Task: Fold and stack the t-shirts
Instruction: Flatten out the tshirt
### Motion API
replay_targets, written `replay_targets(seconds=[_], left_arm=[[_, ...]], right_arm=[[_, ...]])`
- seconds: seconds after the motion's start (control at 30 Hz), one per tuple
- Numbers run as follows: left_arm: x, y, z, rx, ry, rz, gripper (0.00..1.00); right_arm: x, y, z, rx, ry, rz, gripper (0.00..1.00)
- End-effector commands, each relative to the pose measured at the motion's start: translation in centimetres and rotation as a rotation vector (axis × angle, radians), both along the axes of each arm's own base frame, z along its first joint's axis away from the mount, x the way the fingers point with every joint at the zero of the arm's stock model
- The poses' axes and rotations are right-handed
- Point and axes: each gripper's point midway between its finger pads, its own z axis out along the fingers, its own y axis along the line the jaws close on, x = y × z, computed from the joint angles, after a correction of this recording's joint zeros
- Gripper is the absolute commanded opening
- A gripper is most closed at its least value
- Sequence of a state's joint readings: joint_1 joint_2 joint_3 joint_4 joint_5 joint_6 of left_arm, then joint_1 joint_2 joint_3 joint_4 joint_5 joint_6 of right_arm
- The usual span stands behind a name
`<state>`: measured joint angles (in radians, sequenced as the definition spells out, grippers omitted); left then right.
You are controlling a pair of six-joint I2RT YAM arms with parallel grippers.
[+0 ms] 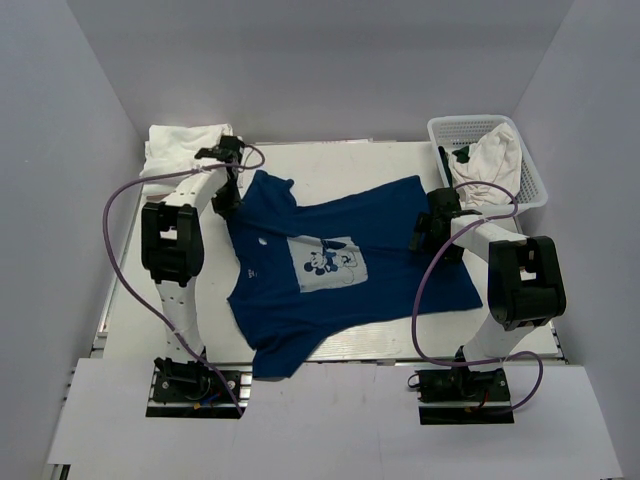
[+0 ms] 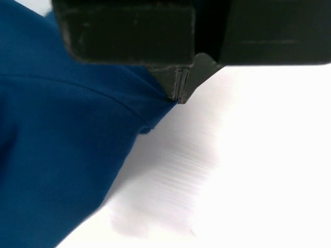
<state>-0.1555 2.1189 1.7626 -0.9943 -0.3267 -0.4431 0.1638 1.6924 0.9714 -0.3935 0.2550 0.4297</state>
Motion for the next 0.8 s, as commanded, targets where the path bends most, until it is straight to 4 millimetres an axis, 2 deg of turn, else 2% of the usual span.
replay_targets(seconds=[0.0,0.13,0.17,0.23,0.27,0.3,0.33,0.4,0.43,0.47,0.53,0.57,0.63,0.67,0.7,0.77], left_arm=[[0.5,3.3,4.6,0.194,-0.006,-0.027,0.0],[2.4,3.0,3.7,0.193,-0.006,-0.093,0.0],[3.3,2.5,2.9,0.177,-0.006,-0.107,0.01],[4.1,1.1,2.0,0.131,0.002,-0.142,0.04],[4.4,0.8,1.6,0.114,0.003,-0.148,0.09],[4.9,0.4,1.5,0.098,-0.004,-0.152,0.2],[5.1,-0.1,1.2,0.098,-0.003,-0.163,0.44],[5.2,-0.3,1.1,0.09,-0.004,-0.137,0.68],[5.2,-0.1,1.1,0.098,-0.008,-0.124,0.84],[4.8,0.1,2.1,0.104,-0.023,-0.11,0.99],[4.4,0.2,2.9,0.102,-0.037,-0.109,1.0],[4.1,0.2,4.6,0.092,-0.074,-0.091,1.0],[3.9,-0.5,5.9,0.041,-0.12,-0.084,1.0],[2.9,-0.7,5.6,0.024,-0.114,-0.071,1.0],[2.5,-1.3,7.4,-0.023,-0.162,-0.074,1.0],[1.3,-2.4,6.9,-0.097,-0.17,-0.076,1.0]], right_arm=[[-4.9,-2.0,-3.5,-0.089,0.202,-0.009,0.9],[-5.0,-2.3,-3.6,-0.106,0.208,-0.002,0.9],[-5.1,-2.4,-3.6,-0.113,0.216,0.0,0.9],[-5.2,-2.6,-3.7,-0.122,0.225,-0.003,0.9],[-5.2,-2.7,-3.7,-0.123,0.227,-0.003,0.9],[-5.2,-2.7,-3.9,-0.127,0.232,-0.003,0.9],[-5.2,-2.8,-3.9,-0.129,0.238,-0.002,0.9],[-5.2,-2.6,-3.9,-0.125,0.235,0.0,0.9],[-5.0,-2.6,-3.8,-0.124,0.231,0.001,0.9],[-4.9,-2.6,-3.6,-0.119,0.222,-0.001,0.9],[-4.7,-2.4,-3.6,-0.115,0.219,0.004,0.9],[-4.7,-2.3,-3.5,-0.111,0.218,0.009,0.9],[-4.4,-2.2,-3.3,-0.103,0.204,0.01,0.9],[-4.2,-2.1,-3.1,-0.095,0.194,0.01,0.9],[-4.1,-1.8,-2.9,-0.083,0.187,0.019,0.9],[-3.6,-1.5,-2.1,-0.074,0.15,0.032,0.9]])
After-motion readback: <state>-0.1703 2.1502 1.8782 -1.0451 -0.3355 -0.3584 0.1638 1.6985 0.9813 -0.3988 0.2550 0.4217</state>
